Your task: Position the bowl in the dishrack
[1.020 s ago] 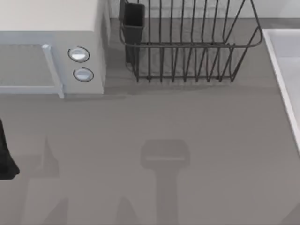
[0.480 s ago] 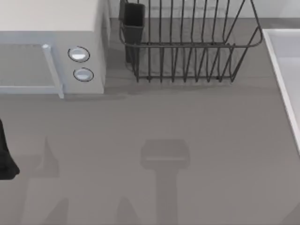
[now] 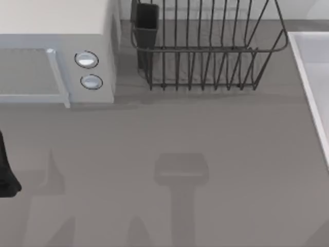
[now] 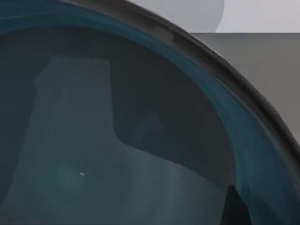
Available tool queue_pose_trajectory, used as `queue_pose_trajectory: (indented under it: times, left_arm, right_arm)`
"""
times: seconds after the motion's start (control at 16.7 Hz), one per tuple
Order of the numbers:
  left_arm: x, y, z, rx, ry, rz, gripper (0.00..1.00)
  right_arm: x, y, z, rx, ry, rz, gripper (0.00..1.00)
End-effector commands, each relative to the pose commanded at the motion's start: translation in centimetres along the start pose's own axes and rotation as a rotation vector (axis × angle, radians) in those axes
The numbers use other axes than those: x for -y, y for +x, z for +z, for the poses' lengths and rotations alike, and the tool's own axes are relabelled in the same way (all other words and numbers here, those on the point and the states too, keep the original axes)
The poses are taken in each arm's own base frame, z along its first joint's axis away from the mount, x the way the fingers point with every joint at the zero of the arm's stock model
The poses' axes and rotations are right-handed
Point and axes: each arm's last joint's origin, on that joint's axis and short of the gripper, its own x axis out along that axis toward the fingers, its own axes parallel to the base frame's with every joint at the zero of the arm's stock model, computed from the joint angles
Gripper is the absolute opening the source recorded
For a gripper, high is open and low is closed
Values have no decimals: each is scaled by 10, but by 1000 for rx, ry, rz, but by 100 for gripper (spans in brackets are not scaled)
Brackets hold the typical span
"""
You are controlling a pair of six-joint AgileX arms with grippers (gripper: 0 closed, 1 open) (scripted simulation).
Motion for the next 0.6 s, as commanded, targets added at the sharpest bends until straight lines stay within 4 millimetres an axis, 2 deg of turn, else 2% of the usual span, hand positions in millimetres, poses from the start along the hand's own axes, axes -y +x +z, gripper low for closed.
queue_pose_trajectory:
  times: [0.18, 0.36, 0.6]
  left_arm:
    - [0, 0, 0, 0, 0, 0, 100]
    - [0, 0, 0, 0, 0, 0, 100]
    - [0, 0, 0, 0, 0, 0, 100]
  right_arm:
    - [8, -32, 10, 5, 1, -4, 0]
    - [12, -82, 15, -16, -2, 10, 0]
    - [6, -150, 8, -32, -2, 21, 0]
